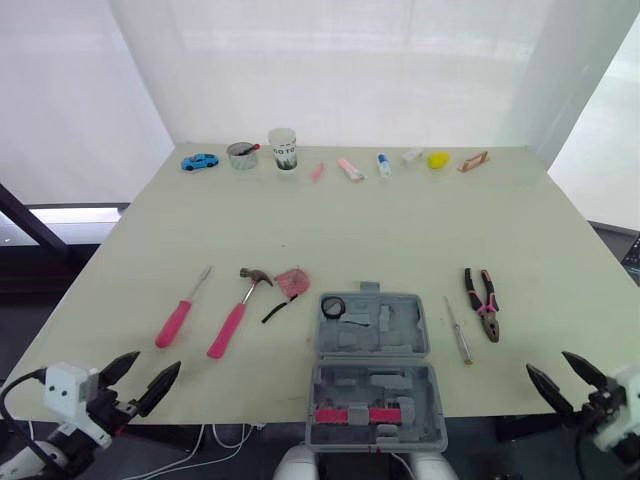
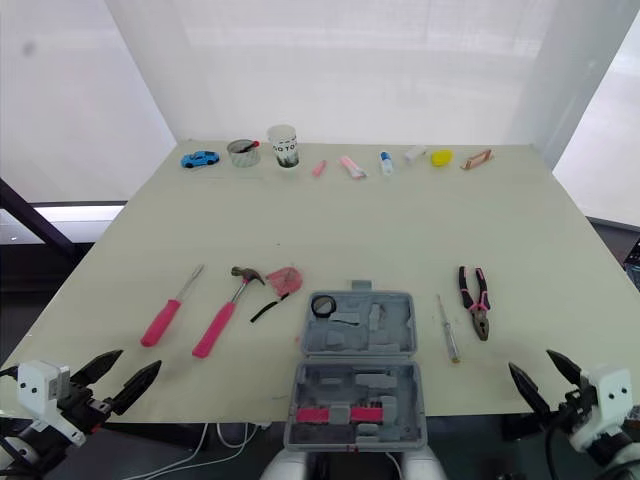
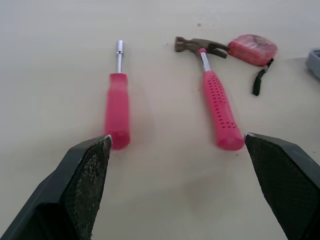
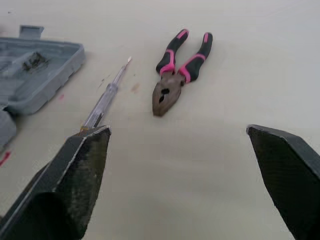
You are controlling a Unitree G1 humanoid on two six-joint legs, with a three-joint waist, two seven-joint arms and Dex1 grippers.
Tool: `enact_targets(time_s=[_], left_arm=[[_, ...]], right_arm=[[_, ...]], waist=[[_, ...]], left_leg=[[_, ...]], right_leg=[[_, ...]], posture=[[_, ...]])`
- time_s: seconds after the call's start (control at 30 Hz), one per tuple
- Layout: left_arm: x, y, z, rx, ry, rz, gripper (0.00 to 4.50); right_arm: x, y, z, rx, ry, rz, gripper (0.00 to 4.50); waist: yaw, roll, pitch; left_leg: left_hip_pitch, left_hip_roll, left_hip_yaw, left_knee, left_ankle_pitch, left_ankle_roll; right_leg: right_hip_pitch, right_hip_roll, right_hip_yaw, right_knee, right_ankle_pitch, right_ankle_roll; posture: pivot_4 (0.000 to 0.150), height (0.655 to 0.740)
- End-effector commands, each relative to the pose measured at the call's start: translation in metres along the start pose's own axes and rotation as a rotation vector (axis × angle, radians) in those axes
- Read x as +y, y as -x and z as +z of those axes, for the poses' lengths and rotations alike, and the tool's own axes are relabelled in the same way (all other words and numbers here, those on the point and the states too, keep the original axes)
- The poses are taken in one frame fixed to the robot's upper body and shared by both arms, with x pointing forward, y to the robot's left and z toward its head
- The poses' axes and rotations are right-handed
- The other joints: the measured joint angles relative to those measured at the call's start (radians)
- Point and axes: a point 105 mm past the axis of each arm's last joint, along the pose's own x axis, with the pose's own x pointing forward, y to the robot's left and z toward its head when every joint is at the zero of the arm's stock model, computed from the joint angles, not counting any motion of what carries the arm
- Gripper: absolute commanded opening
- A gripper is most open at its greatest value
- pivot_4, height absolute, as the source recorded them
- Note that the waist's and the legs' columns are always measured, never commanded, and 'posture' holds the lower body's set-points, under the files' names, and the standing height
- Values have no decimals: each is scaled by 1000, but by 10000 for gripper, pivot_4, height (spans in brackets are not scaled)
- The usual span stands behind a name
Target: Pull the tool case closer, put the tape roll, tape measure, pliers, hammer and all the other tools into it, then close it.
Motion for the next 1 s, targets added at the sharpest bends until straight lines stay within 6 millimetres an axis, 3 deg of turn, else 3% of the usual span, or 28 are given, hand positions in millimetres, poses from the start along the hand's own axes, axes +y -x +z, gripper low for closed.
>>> enact_targets(time_s=[0.03,0.2,0.4,0.5,0.63,0.77,1.0], left_arm=[[11,15,2,17,-33,37,45000],[18,24,-2,62,-44,15,45000],[16,11,8,39,-75,-40,45000],[5,-3,20,5,-92,-97,45000],[-27,-35,45,-31,-153,-240,45000],[-46,-53,60,-49,-167,-298,45000],[-69,-87,60,43,-169,-294,45000]], right_arm=[[-13,20,8,-17,34,-31,44250],[-21,34,2,-22,26,-86,44250],[-20,24,7,-44,46,-80,44250],[-18,17,16,-61,69,-49,44250],[-2,-3,39,-99,109,81,44250],[12,-19,55,-118,135,183,44250],[47,-47,80,-111,182,403,44250]], waist=[[0,0,0],[1,-2,-1],[1,0,-2],[1,0,-3],[4,0,-3],[2,0,-3],[2,1,-3]], left_leg=[[0,0,0,0,0,0],[0,1,1,0,0,0],[1,2,1,0,0,0],[0,2,2,0,0,0],[0,2,3,0,0,0],[1,1,3,0,0,0],[1,-2,8,0,0,0]], right_leg=[[0,0,0,0,0,0],[-1,0,0,-1,0,0],[-1,-1,0,-1,0,0],[-1,-1,0,-1,0,-1],[0,0,1,0,0,-1],[0,0,1,1,0,-1],[0,2,2,1,3,3]], posture=[[1500,7400],[1500,7400],[1500,7400],[1500,7400],[1500,7400],[1500,7400],[1500,7400]])
